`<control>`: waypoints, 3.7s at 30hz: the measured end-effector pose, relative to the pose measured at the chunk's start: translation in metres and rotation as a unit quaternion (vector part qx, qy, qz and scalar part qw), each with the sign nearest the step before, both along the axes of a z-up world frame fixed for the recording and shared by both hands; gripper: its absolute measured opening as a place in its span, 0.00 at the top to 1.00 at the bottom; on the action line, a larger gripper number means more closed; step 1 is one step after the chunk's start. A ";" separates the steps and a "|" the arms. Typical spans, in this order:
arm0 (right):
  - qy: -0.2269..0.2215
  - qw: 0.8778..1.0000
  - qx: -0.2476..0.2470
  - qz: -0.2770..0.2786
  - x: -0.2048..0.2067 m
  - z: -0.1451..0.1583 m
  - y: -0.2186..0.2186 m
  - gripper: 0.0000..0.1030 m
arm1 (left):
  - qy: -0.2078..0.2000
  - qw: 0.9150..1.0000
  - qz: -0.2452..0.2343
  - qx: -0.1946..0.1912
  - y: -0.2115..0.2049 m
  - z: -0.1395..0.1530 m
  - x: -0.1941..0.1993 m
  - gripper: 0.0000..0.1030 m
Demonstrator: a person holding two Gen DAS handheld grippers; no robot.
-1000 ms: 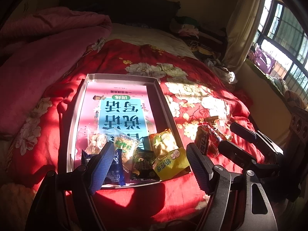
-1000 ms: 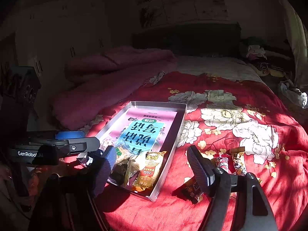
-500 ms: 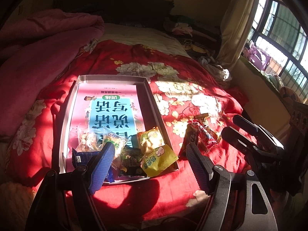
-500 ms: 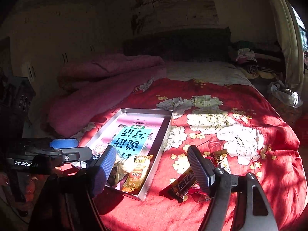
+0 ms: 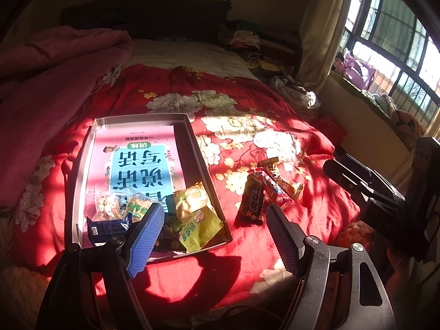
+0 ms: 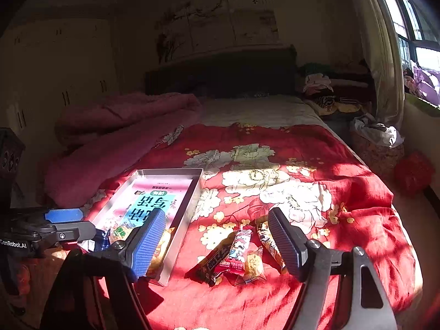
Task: Organize snacks
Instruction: 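Withdraw both grippers toward the remaining chocolate bars, then grasp the red-white candy bar with the left gripper while the right grasps the yellow wafer pack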
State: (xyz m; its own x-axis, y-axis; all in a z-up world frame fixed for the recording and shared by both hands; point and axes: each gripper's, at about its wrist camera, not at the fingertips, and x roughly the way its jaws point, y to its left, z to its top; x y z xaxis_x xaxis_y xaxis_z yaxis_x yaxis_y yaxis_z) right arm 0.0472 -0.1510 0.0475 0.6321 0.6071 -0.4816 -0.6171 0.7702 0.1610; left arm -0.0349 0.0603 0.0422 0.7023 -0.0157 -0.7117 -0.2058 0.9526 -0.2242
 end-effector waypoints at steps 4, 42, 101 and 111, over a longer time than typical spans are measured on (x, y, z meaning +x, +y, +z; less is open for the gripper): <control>0.005 1.000 0.007 -0.026 0.005 0.001 -0.014 0.26 | 0.004 1.000 -0.011 0.003 -0.009 -0.001 0.003 0.24; 0.112 0.989 -0.037 -0.089 0.049 -0.053 -0.049 0.26 | 0.080 0.993 -0.086 0.001 -0.067 -0.040 0.044 0.24; 0.202 0.972 -0.122 0.006 0.074 -0.130 0.014 0.42 | 0.207 0.969 -0.108 -0.085 -0.064 -0.114 0.215 0.74; 0.180 0.971 -0.155 0.031 0.066 -0.131 0.030 0.53 | 0.211 0.967 -0.092 -0.113 -0.043 -0.123 0.222 0.74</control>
State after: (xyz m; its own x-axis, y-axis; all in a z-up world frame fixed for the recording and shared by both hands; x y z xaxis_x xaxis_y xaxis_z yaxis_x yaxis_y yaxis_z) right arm 0.1136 -0.1208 -0.0835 0.3559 0.4293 -0.8301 -0.6116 0.7786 0.1405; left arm 0.1873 0.0170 -0.0807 0.3206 -0.3010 -0.8981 -0.1562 0.9184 -0.3636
